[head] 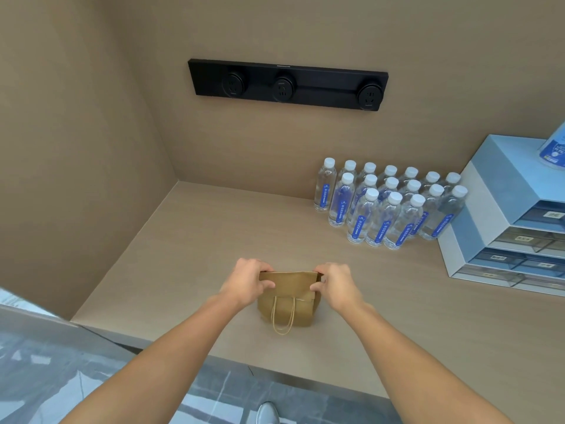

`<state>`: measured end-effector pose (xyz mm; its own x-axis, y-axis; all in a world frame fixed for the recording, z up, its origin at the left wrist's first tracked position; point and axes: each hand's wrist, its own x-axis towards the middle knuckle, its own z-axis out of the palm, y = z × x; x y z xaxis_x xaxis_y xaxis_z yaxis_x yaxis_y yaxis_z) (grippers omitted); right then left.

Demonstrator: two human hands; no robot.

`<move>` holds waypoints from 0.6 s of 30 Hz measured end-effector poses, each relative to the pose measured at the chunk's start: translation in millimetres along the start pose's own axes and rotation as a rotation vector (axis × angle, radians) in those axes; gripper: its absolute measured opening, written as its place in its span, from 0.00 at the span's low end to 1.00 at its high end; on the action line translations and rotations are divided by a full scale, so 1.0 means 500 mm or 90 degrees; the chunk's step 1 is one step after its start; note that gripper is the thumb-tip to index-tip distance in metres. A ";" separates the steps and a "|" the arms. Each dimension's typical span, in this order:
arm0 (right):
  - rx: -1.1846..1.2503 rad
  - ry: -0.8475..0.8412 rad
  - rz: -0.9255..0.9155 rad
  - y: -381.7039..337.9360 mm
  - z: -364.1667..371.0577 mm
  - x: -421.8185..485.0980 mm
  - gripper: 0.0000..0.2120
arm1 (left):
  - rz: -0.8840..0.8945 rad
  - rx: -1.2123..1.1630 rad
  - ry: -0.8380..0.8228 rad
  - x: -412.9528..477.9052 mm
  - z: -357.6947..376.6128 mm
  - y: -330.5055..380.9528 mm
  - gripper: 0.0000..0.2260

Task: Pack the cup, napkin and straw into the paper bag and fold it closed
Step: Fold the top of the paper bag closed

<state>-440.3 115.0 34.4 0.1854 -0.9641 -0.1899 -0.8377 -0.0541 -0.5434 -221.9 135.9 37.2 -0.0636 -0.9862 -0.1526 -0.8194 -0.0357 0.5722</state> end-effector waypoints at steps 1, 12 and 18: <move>0.002 0.005 0.007 -0.003 0.001 -0.001 0.06 | -0.006 0.004 0.004 -0.004 -0.001 0.002 0.05; -0.040 0.000 -0.007 -0.094 0.032 0.017 0.05 | 0.034 0.118 -0.018 0.003 -0.038 0.000 0.11; -0.213 -0.013 -0.069 -0.185 0.075 0.048 0.14 | 0.072 0.167 -0.076 0.040 -0.067 -0.034 0.07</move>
<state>-339.2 106.5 49.4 0.2893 -0.9430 -0.1643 -0.9340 -0.2406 -0.2640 -190.0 111.3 51.3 -0.2162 -0.9552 -0.2020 -0.9214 0.1312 0.3659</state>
